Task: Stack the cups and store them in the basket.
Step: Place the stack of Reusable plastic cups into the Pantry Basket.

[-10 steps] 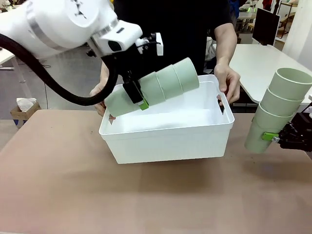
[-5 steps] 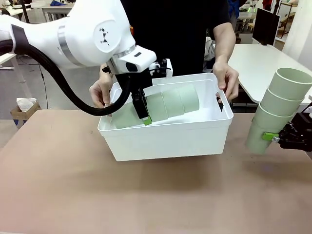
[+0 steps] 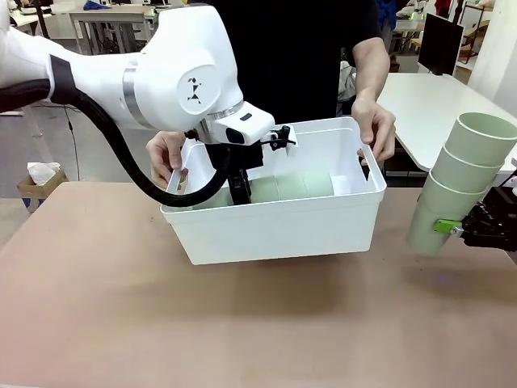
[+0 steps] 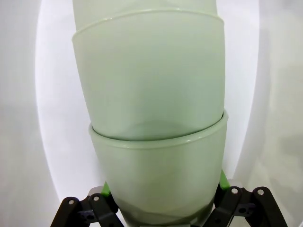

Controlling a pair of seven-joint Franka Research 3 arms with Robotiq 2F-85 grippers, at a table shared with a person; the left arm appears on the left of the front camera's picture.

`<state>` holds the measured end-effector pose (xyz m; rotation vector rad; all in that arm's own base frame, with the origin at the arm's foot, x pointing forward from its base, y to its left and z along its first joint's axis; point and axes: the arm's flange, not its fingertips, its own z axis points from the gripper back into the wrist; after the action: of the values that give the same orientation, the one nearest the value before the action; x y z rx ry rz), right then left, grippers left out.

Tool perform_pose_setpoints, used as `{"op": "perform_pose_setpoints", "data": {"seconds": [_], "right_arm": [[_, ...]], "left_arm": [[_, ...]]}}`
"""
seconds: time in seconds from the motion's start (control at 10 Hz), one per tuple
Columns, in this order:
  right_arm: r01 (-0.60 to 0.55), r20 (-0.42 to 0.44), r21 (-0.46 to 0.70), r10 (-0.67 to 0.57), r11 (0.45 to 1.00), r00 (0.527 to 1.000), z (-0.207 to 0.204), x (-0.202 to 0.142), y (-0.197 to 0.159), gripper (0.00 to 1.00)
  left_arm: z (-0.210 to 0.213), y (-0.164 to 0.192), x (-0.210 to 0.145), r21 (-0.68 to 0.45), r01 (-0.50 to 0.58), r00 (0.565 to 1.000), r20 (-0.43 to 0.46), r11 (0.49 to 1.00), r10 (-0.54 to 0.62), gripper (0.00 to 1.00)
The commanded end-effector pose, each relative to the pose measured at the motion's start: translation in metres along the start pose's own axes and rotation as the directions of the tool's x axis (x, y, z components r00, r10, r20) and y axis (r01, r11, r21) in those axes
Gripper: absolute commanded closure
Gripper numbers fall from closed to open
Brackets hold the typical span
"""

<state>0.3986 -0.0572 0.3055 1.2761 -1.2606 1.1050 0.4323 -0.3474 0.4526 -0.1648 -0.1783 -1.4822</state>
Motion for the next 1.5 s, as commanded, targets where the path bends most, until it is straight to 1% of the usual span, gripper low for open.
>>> {"op": "perform_pose_setpoints", "data": {"seconds": [0.0, 0.3, 0.4, 0.9, 1.0, 1.1, 1.3, 1.4], "right_arm": [[-0.013, -0.002, 0.009, 0.013, 1.0, 1.0, -0.001, 0.005, -0.001, 0.14], [-0.013, -0.002, 0.009, 0.013, 1.0, 1.0, -0.001, 0.005, -0.001, 0.14], [-0.013, -0.002, 0.009, 0.013, 1.0, 1.0, -0.001, 0.005, -0.001, 0.14], [-0.013, -0.002, 0.009, 0.013, 1.0, 1.0, -0.001, 0.005, -0.001, 0.14], [-0.013, -0.002, 0.009, 0.013, 1.0, 1.0, -0.001, 0.005, -0.001, 0.14], [-0.013, -0.002, 0.009, 0.013, 1.0, 1.0, -0.001, 0.005, -0.001, 0.14], [-0.013, -0.002, 0.009, 0.013, 1.0, 1.0, -0.001, 0.005, -0.001, 0.14], [-0.013, -0.002, 0.009, 0.013, 1.0, 1.0, -0.001, 0.005, -0.001, 0.14]], "left_arm": [[-0.002, 0.002, 0.007, 0.022, -0.011, 1.0, -0.027, 1.0, 0.011, 0.12], [-0.005, 0.002, 0.008, 0.026, -0.005, 1.0, -0.029, 1.0, 0.006, 0.12], [-0.006, 0.002, 0.009, 0.031, -0.002, 1.0, -0.021, 1.0, 0.003, 0.0], [0.0, 0.001, 0.01, 0.02, 0.026, 0.999, -0.032, 0.999, -0.025, 0.0], [0.011, 0.0, 0.007, 0.016, 0.033, 0.999, -0.014, 0.999, -0.033, 0.0], [0.028, 0.0, 0.001, 0.0, 0.043, 0.999, 0.022, 0.999, -0.043, 0.0], [0.072, -0.002, -0.024, -0.056, 0.055, 0.991, 0.127, 0.997, -0.048, 0.0], [0.094, -0.007, -0.036, -0.089, 0.064, 0.979, 0.2, 0.994, -0.045, 0.0]]}}
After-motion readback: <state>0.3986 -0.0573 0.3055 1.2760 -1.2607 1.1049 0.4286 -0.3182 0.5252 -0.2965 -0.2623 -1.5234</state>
